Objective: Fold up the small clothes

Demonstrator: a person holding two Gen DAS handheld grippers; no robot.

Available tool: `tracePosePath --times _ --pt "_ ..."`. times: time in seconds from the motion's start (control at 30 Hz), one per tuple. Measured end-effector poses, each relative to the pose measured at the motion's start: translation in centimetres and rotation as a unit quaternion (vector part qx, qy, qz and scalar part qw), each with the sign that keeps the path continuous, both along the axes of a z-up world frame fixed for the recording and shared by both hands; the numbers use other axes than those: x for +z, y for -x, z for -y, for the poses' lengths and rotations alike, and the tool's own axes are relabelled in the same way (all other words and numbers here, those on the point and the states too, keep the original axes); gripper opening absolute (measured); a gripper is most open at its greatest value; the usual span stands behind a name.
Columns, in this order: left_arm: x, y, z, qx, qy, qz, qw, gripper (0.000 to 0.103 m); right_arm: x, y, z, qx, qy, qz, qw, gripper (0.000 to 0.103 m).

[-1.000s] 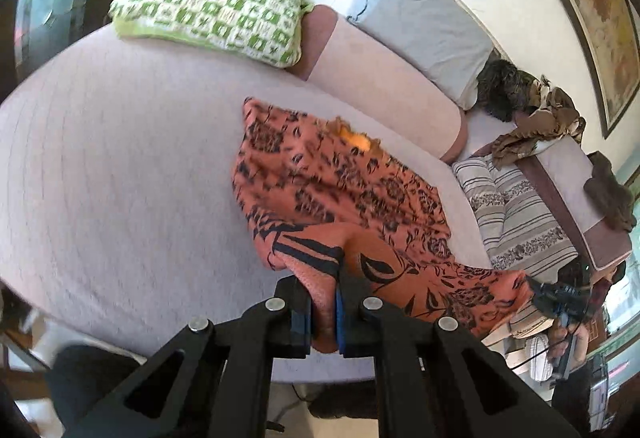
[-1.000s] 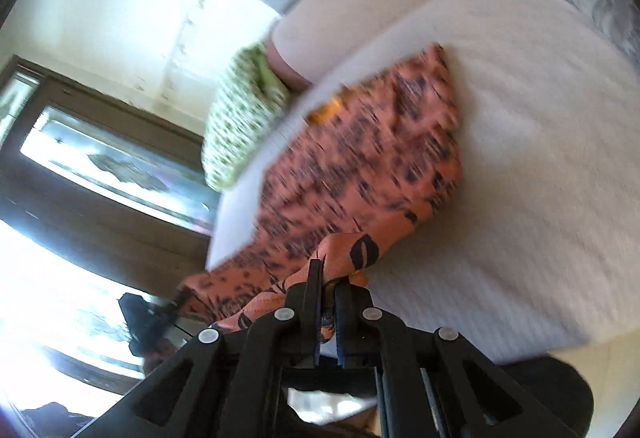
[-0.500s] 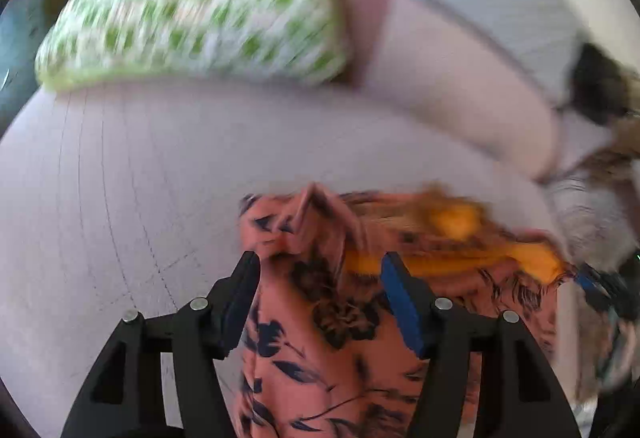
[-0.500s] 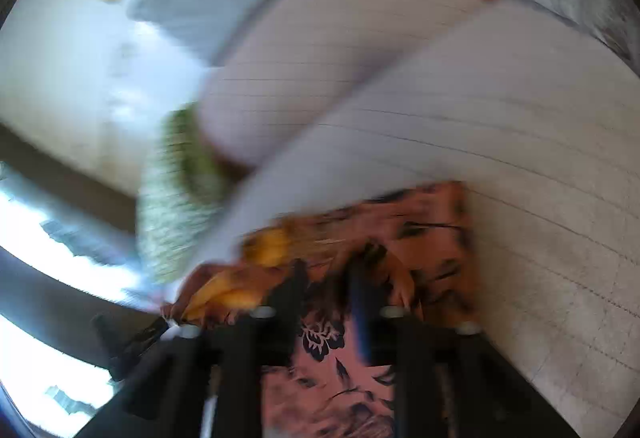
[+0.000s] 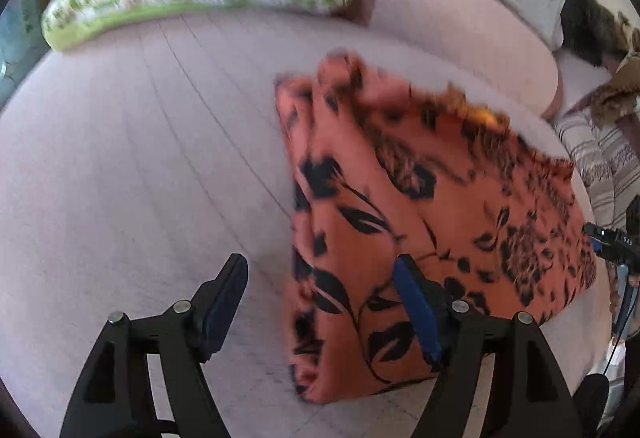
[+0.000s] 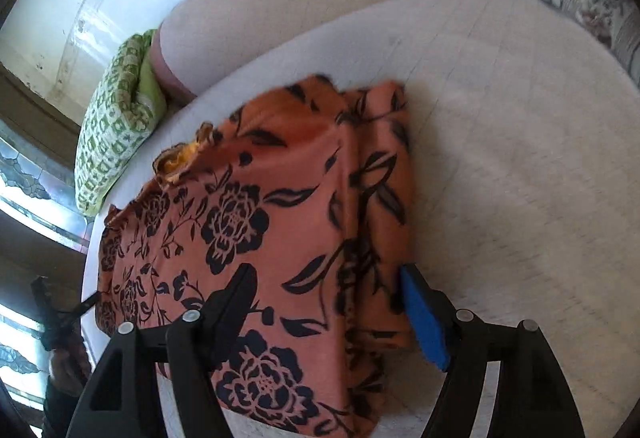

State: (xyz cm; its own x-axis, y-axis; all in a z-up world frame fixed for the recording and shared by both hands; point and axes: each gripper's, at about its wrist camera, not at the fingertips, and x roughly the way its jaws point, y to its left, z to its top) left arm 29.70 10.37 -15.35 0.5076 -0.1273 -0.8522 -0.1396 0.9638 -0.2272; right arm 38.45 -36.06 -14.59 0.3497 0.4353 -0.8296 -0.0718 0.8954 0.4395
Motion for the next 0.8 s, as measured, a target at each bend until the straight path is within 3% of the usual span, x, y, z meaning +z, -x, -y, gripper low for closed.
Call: tracePosePath --times 0.03,0.07,0.1,0.13,0.17,0.23,0.4,0.6,0.7,0.8 --pt "-0.2 -0.2 0.4 0.0 -0.016 0.007 0.9999 0.074 -0.4 -0.2 -0.4 0.004 0.016 -0.009 1.0 0.076" --pt "-0.2 -0.4 0.8 -0.003 -0.032 0.013 0.9994 0.064 -0.5 -0.5 -0.6 0.005 0.019 -0.015 1.0 0.074" --pt "-0.1 -1.0 1.1 -0.016 -0.023 0.006 0.9996 0.027 -0.6 -0.6 -0.7 0.007 0.017 -0.023 1.0 0.064" --pt "0.1 -1.4 1.1 -0.017 -0.002 -0.001 0.9998 0.02 -0.5 -0.9 -0.7 0.013 0.02 -0.038 0.999 0.035" --pt "0.6 -1.8 1.1 -0.011 0.0 -0.004 0.9999 0.018 -0.6 -1.1 -0.7 0.02 0.009 -0.047 0.999 0.022" --pt "1.7 -2.1 1.6 -0.022 -0.019 0.008 0.9995 0.017 0.2 -1.1 -0.8 0.032 -0.003 -0.05 0.998 0.018" --pt "5.4 -0.4 0.6 -0.006 0.017 0.048 0.9987 0.017 4.2 -0.6 -0.2 0.029 -0.05 -0.024 0.998 0.017" --pt "8.7 5.0 0.9 -0.01 0.04 0.064 0.9971 0.017 6.8 3.0 0.0 0.056 -0.05 -0.025 0.997 0.017" --pt "7.1 8.2 1.2 -0.007 0.042 0.045 0.9981 0.019 6.2 6.3 0.8 0.067 -0.046 -0.048 0.996 0.018" --pt "2.6 9.7 0.7 0.019 0.036 -0.01 0.9991 0.025 2.0 8.8 0.6 0.087 0.021 -0.083 0.993 0.03"
